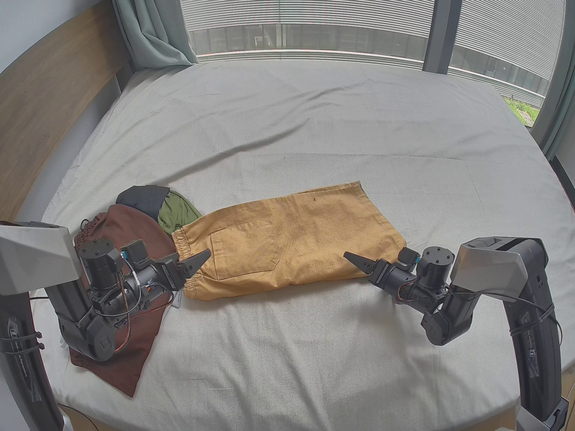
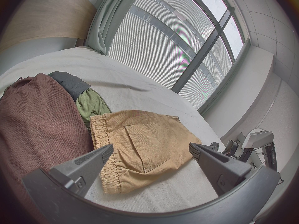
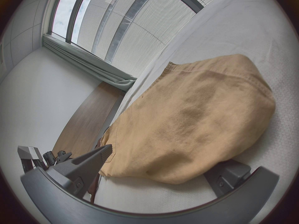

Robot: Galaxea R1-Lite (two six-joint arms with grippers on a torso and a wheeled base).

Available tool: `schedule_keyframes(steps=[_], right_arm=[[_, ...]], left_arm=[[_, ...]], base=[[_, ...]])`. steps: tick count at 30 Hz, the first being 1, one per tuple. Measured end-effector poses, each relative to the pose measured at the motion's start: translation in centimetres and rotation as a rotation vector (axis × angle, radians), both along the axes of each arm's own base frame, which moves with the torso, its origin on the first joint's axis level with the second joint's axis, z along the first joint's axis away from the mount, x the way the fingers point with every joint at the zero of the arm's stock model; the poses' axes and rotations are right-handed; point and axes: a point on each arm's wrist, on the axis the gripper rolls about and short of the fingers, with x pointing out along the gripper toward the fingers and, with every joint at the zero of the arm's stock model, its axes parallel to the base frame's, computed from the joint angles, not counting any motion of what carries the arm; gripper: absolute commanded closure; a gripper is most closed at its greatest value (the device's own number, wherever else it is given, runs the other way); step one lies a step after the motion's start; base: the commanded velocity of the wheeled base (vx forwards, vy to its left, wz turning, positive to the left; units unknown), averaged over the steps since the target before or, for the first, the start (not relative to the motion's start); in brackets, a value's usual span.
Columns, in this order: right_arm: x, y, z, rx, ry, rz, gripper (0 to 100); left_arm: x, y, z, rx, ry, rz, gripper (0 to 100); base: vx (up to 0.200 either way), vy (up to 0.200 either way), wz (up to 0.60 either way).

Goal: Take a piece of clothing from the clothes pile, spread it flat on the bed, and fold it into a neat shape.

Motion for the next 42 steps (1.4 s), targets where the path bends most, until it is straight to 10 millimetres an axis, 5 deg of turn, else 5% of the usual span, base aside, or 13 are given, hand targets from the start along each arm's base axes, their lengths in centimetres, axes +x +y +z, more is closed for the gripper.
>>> schedule_keyframes(steps=[19, 20, 42], right_arm=[[0.1, 1.1, -0.6, 0.016, 0.008, 0.019, 0], [0.1, 1.1, -0.6, 0.015, 0.008, 0.019, 100], [-0.8, 0.9, -0.7, -0.003, 0.04, -0.007, 100]], left_arm=[[0.0, 0.0, -0.1, 0.0, 0.003, 0.0, 0], [0.0, 0.0, -0.1, 0.0, 0.003, 0.001, 0], [0.0, 0.0, -0.3, 0.0, 0.009, 0.001, 0]], base=[[0.0, 0.0, 0.0], [0.0, 0.0, 0.0], [0.0, 0.0, 0.0]])
